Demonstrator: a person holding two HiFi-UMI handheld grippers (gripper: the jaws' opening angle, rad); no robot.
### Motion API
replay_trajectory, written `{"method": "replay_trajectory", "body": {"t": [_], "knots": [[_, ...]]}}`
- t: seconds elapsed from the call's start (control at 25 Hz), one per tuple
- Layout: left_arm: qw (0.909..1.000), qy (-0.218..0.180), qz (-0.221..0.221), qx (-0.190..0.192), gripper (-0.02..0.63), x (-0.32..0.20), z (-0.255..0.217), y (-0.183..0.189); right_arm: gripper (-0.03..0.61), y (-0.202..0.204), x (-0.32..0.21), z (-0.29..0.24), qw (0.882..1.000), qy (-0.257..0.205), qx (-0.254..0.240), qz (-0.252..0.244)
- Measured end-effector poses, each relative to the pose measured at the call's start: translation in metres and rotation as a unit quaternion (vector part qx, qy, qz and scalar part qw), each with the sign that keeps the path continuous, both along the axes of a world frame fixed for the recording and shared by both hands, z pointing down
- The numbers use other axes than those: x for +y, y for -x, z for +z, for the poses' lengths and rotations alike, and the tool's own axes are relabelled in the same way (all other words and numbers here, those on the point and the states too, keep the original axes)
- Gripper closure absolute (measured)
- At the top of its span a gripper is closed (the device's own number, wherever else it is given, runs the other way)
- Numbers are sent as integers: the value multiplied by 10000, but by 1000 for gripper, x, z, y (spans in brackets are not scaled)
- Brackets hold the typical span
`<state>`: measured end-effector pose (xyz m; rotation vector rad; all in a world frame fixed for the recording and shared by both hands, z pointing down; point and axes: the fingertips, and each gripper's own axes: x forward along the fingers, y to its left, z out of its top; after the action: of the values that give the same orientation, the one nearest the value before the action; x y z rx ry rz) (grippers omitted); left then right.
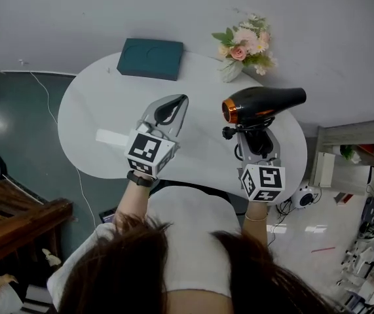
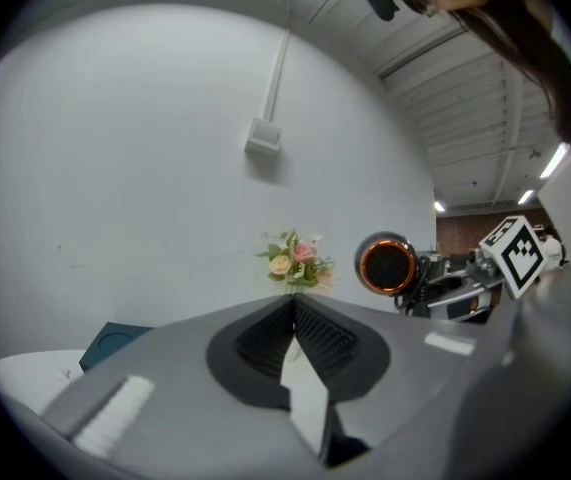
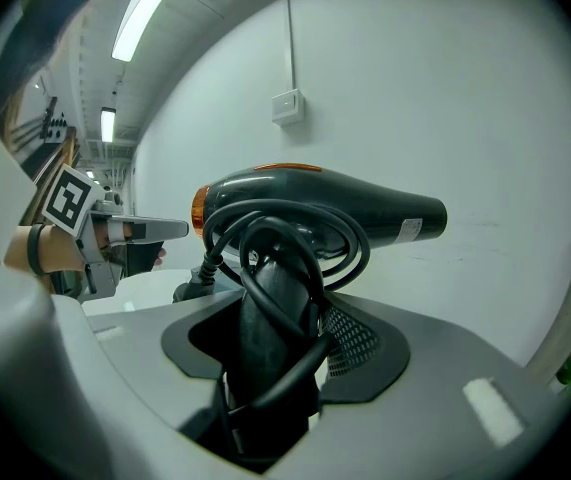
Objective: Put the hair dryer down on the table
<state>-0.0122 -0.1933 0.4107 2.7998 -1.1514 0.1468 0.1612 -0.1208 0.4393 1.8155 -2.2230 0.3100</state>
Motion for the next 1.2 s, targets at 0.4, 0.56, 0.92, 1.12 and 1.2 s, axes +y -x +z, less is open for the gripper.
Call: {"method": "replay_trajectory", "body": {"t": [0.4,0.56,0.92,1.12,1.2], "knots": [[9994,275,-176,-63,555,2,28,17,364,41,-8,50,9960,562,155,-673],[9991,348,-223,-121,554,4,38,23,364,52,-11,71,9930,754,208,-883],[9973,549,-462,-130,555,9,62,35,364,67,-15,120,9859,1187,221,-1161],[9961,663,-556,-157,554,12,74,37,364,70,-18,149,9812,1471,160,-1241],[9958,687,-589,-166,554,13,76,37,364,70,-19,160,9795,1567,149,-1262]]}}
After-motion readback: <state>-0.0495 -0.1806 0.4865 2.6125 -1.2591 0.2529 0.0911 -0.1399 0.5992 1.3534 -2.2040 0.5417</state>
